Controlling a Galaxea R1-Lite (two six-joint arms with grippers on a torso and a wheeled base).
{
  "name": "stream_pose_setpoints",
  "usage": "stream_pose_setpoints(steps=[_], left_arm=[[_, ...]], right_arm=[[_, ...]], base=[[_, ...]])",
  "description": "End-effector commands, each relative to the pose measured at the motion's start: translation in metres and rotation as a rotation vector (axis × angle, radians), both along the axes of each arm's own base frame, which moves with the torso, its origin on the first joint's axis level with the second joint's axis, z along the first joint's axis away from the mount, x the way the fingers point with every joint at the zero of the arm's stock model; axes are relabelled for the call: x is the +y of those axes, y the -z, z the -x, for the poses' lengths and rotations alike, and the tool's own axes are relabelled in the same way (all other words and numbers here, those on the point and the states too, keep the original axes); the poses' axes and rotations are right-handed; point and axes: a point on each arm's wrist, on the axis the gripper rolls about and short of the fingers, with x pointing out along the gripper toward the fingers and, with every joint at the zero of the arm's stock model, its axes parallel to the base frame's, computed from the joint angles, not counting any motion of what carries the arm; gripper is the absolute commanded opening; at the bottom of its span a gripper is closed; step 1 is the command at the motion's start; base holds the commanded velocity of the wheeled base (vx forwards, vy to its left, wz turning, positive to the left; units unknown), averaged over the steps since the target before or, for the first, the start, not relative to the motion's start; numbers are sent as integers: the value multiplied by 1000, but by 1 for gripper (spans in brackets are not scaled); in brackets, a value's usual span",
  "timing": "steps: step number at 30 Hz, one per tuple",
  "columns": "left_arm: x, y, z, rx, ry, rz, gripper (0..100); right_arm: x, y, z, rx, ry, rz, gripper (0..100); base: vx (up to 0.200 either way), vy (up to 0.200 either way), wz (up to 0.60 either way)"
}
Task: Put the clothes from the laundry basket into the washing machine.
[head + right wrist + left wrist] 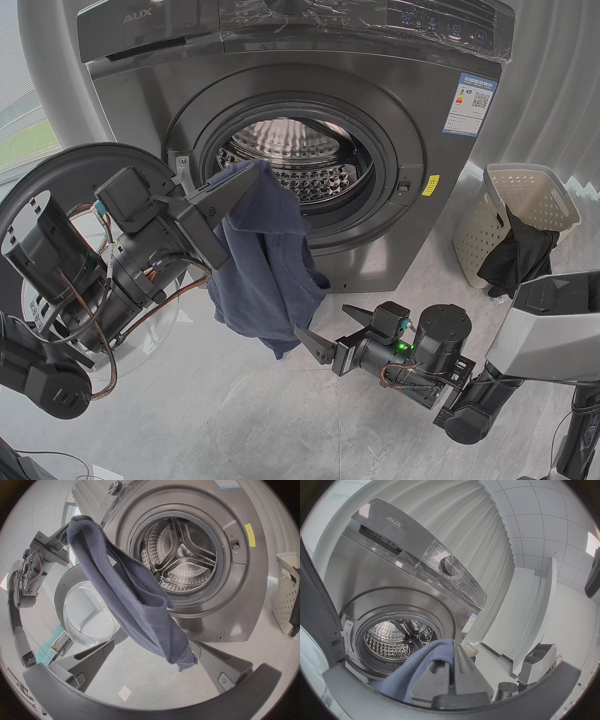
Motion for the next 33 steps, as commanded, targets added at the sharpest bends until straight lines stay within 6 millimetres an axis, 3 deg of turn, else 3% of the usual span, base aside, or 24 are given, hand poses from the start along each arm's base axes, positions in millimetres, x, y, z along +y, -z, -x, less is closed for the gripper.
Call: stream_pose_setpoints(steps=[1, 9, 15, 16, 28, 33], left_arm=[[0, 0, 1, -1, 2, 1, 0], [2, -3, 2, -8, 0, 7, 0], [2, -4, 3, -11, 0, 8, 0], [2, -4, 3, -11, 0, 8, 0], [3, -4, 2, -10, -2, 9, 0], [5, -3, 0, -7, -16, 7, 0]], right_arm=[[5, 9, -12, -6, 12, 4, 100], [23, 21, -36, -39, 6, -20, 100], [28, 19, -50, -68, 3, -55, 100], [28, 19, -50, -68, 3, -58, 0], [31, 13, -46, -75, -21, -71, 0], [25, -3, -41, -93, -16, -87, 0]], base=[[0, 0, 0], [0, 0, 0], [0, 0, 0], [0, 0, 0], [0, 0, 0], [0, 0, 0]])
